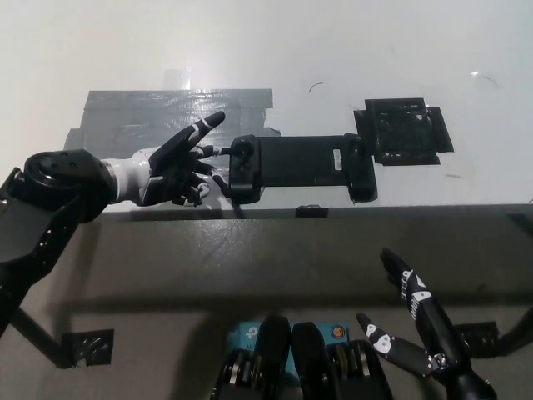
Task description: A controller is being placed at the center of the desk near the left hand and the robot uses its left hand's index finger to press a button at the left area of the controller
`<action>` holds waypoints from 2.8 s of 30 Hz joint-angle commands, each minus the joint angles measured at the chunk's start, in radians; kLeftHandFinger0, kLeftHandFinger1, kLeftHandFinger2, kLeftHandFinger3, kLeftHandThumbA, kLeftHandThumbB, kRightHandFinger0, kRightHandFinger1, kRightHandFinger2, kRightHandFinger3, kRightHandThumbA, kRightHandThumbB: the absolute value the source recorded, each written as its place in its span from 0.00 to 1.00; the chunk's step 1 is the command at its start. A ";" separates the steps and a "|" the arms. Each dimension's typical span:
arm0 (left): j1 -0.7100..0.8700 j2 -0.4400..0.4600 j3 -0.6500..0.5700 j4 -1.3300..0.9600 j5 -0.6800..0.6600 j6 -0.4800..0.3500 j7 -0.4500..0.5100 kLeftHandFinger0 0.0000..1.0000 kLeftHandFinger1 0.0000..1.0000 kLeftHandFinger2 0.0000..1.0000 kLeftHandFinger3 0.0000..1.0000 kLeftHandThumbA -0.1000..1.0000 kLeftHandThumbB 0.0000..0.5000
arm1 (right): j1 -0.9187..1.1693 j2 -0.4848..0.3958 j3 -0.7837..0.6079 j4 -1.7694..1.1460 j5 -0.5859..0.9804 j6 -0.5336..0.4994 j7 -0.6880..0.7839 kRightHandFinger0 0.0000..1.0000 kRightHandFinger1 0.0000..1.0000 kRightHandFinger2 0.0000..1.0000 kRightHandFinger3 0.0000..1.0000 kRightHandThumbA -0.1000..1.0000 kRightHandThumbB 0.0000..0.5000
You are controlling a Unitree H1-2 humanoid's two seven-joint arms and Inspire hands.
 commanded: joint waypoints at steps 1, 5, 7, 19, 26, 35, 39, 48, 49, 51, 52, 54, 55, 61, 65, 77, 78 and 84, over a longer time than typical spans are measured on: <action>-0.071 0.039 -0.002 0.011 -0.031 0.015 -0.047 0.00 0.09 0.39 1.00 1.00 0.82 | -0.019 -0.004 -0.001 -0.035 -0.011 -0.013 0.004 1.00 1.00 1.00 1.00 0.67 0.46; -0.079 0.046 -0.020 0.018 -0.014 0.015 -0.073 0.00 0.06 0.40 1.00 1.00 0.80 | -0.023 -0.004 0.000 -0.034 -0.013 -0.013 0.004 1.00 1.00 1.00 1.00 0.67 0.48; -0.082 0.050 -0.040 0.010 -0.006 0.015 -0.078 0.00 0.07 0.41 1.00 1.00 0.80 | -0.025 -0.005 -0.001 -0.031 -0.012 -0.017 0.005 1.00 1.00 1.00 1.00 0.68 0.49; -0.098 0.056 -0.104 0.006 -0.041 0.015 -0.079 0.00 0.17 0.52 1.00 1.00 0.80 | -0.034 -0.005 -0.004 -0.039 -0.015 -0.008 0.005 1.00 1.00 1.00 1.00 0.69 0.48; -0.094 0.059 -0.115 0.002 -0.056 0.015 -0.056 0.00 0.20 0.54 1.00 1.00 0.80 | -0.037 -0.005 -0.006 -0.046 -0.010 0.005 0.007 1.00 1.00 1.00 1.00 0.69 0.48; -0.106 0.062 -0.120 0.015 -0.066 0.015 -0.057 0.00 0.17 0.52 1.00 1.00 0.82 | -0.044 0.000 -0.006 -0.036 -0.011 -0.002 0.003 1.00 1.00 1.00 1.00 0.69 0.48; -0.108 0.059 -0.119 0.021 -0.075 0.015 -0.046 0.00 0.17 0.52 1.00 1.00 0.82 | -0.046 -0.002 -0.006 -0.034 -0.009 -0.005 0.004 1.00 1.00 1.00 1.00 0.69 0.47; -0.123 0.059 -0.099 0.041 -0.057 0.015 -0.052 0.00 0.00 0.35 1.00 1.00 0.87 | -0.045 0.000 -0.009 -0.035 -0.001 -0.002 0.005 1.00 1.00 1.00 1.00 0.68 0.47; -0.124 0.060 -0.099 0.039 -0.058 0.015 -0.051 0.00 0.00 0.35 1.00 1.00 0.86 | -0.045 0.001 -0.009 -0.033 0.001 -0.005 0.006 1.00 1.00 1.00 1.00 0.68 0.47; -0.129 0.058 -0.099 0.045 -0.068 0.015 -0.051 0.00 0.00 0.32 1.00 1.00 0.86 | -0.045 0.001 -0.009 -0.034 -0.001 -0.005 0.005 1.00 1.00 1.00 1.00 0.68 0.47; -0.129 0.060 -0.097 0.045 -0.070 0.015 -0.054 0.00 0.00 0.32 1.00 1.00 0.86 | -0.045 0.002 -0.009 -0.035 0.000 -0.003 0.005 1.00 1.00 1.00 1.00 0.68 0.47; -0.130 0.057 -0.093 0.050 -0.065 0.015 -0.058 0.00 0.00 0.27 1.00 1.00 0.87 | -0.045 0.002 -0.009 -0.033 0.000 -0.004 0.005 1.00 1.00 1.00 1.00 0.68 0.47; -0.129 0.056 -0.092 0.047 -0.062 0.015 -0.054 0.00 0.00 0.25 1.00 1.00 0.86 | -0.046 0.001 -0.009 -0.033 -0.002 -0.006 0.005 1.00 1.00 1.00 1.00 0.68 0.47; -0.129 0.054 -0.096 0.058 -0.049 0.015 -0.055 0.00 0.02 0.31 1.00 1.00 0.88 | -0.049 0.003 -0.008 -0.040 -0.006 0.000 0.004 1.00 1.00 1.00 1.00 0.68 0.46; -0.123 0.054 -0.098 0.055 -0.051 0.015 -0.052 0.00 0.07 0.37 1.00 1.00 0.87 | -0.049 0.006 -0.009 -0.037 0.001 -0.003 0.004 1.00 1.00 1.00 1.00 0.68 0.46; -0.097 0.045 -0.091 0.060 -0.027 0.015 -0.051 0.00 0.12 0.40 1.00 1.00 0.89 | -0.055 0.005 -0.007 -0.037 0.005 0.002 0.009 1.00 1.00 1.00 1.00 0.67 0.45; -0.095 0.044 -0.091 0.060 -0.028 0.015 -0.050 0.00 0.13 0.40 1.00 1.00 0.89 | -0.056 0.004 -0.008 -0.036 0.005 0.002 0.010 1.00 1.00 1.00 1.00 0.67 0.46; -0.092 0.033 -0.084 0.063 0.000 0.015 -0.065 0.01 0.23 0.50 1.00 1.00 0.86 | -0.064 0.005 -0.007 -0.029 0.001 -0.005 0.008 1.00 1.00 1.00 1.00 0.68 0.45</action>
